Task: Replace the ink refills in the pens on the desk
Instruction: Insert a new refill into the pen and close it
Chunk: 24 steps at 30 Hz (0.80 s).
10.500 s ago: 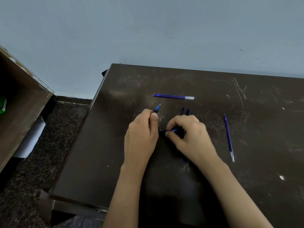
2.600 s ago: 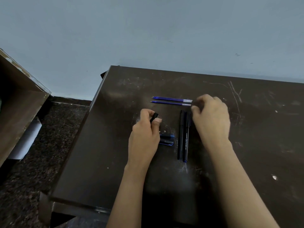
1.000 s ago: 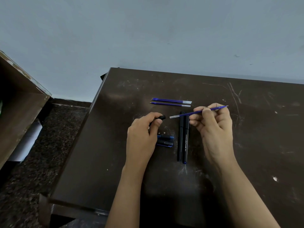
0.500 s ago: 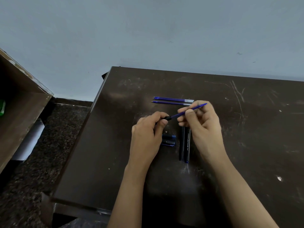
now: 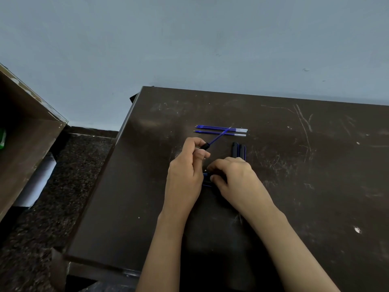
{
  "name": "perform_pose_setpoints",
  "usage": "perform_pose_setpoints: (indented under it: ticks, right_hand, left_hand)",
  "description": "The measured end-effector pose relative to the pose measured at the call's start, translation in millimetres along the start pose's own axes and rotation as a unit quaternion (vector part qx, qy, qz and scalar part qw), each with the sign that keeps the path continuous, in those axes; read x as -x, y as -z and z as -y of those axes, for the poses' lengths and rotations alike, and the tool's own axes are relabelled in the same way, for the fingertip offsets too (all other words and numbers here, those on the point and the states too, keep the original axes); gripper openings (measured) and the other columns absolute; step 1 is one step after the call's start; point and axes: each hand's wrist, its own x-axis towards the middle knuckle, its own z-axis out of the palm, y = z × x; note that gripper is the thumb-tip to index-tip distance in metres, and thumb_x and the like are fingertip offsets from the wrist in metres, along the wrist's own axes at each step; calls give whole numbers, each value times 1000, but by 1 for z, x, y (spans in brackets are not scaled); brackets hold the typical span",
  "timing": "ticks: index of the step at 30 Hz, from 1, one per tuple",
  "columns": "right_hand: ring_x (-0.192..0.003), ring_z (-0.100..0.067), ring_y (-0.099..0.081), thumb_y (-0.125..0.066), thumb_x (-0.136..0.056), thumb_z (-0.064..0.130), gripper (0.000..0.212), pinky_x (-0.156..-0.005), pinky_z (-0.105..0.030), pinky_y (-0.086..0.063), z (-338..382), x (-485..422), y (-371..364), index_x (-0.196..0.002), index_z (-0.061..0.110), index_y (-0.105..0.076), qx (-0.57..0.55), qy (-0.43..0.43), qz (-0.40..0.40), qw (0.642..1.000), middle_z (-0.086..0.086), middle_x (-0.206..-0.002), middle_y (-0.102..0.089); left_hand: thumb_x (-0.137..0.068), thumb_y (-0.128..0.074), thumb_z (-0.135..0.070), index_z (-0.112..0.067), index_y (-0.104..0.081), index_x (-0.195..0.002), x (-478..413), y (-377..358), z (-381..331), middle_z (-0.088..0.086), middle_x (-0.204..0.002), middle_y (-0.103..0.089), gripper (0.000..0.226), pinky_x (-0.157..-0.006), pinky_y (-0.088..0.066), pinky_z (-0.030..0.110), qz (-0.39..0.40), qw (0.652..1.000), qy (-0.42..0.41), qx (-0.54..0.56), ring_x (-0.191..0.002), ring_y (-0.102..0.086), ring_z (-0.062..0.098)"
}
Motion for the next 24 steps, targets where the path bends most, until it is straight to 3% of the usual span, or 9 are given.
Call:
perform_pose_setpoints:
  ticks: [7,16,18,20,24]
  right_hand:
    - [-111,-20,-47,-56,-92,21,28,-95,-34,-45,7,0,5,-120,19,-60,28,-8,48,998,-2,-116,-56]
    - [-103,-18,-49,-53,-93,18,20,-90,-31,-45,9,0,5,-113,19,-54,44,14,43,998,-1,-114,-57]
    - [-99,-19,-52,-54,-92,15,15,-87,-31,-45,8,0,3,-107,17,-54,5,15,5,1000,0,-107,-59]
    - [-93,-15,-55,-54,-90,10,15,-81,-23,-43,5,-2,4,-103,16,-56,-78,-14,-68,995,2,-100,-60]
    - [-75,-2,-56,-55,-92,10,16,-72,-13,-41,-6,-6,16,-102,20,-61,-235,-106,-193,947,9,-89,-64]
  left_hand:
    - [-100,-42,-15,-24,-55,-119,0,3,-1,-9,-87,-66,25,-71,-47,13,1,999,-19,-27,-79,-61,-2]
    - [-98,-45,-9,-29,-54,-123,0,4,-2,-9,-82,-65,33,-64,-42,8,0,999,-18,-33,-67,-57,-4]
    - [-97,-45,-6,-29,-54,-122,1,5,-2,-8,-82,-65,35,-64,-40,8,7,999,-23,-37,-68,-57,-4]
    - [-95,-45,-4,-32,-53,-122,0,6,-2,-8,-82,-65,39,-62,-38,8,16,999,-18,-41,-65,-54,-4]
    - [-94,-45,-4,-37,-54,-117,2,7,-4,-10,-82,-64,42,-70,-48,20,24,999,-12,-33,-80,-61,2]
